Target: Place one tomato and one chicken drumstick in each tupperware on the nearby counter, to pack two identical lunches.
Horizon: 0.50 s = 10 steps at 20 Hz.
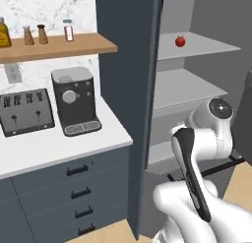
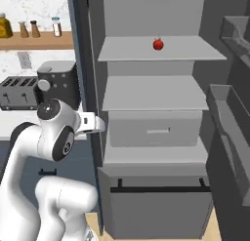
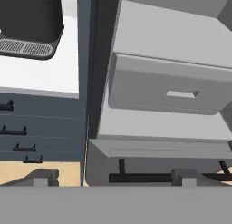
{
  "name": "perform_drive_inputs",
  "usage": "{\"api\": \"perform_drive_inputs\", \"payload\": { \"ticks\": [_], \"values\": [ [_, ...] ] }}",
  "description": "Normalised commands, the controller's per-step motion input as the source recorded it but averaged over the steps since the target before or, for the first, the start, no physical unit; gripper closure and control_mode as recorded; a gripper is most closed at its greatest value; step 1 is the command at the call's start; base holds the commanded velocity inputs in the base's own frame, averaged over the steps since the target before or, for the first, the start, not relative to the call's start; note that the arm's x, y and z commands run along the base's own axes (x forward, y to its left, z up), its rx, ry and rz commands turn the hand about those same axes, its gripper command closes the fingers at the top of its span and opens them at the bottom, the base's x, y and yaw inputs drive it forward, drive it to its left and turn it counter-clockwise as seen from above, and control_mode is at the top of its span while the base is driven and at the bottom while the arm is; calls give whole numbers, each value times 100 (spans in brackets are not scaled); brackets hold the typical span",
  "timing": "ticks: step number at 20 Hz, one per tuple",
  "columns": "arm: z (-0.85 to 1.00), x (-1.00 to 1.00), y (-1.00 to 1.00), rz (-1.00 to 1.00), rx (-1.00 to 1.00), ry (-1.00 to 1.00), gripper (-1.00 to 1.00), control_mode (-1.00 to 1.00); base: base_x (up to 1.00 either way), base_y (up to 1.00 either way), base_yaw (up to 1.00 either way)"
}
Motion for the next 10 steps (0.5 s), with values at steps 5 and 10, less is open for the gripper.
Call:
{"api": "perform_drive_inputs", "payload": {
  "ticks": [5, 10],
  "values": [
    [0, 0, 0, 0, 0, 0, -100, 100, 62, -76, 0],
    [0, 0, 0, 0, 0, 0, -100, 100, 59, -50, 0]
  ]
}}
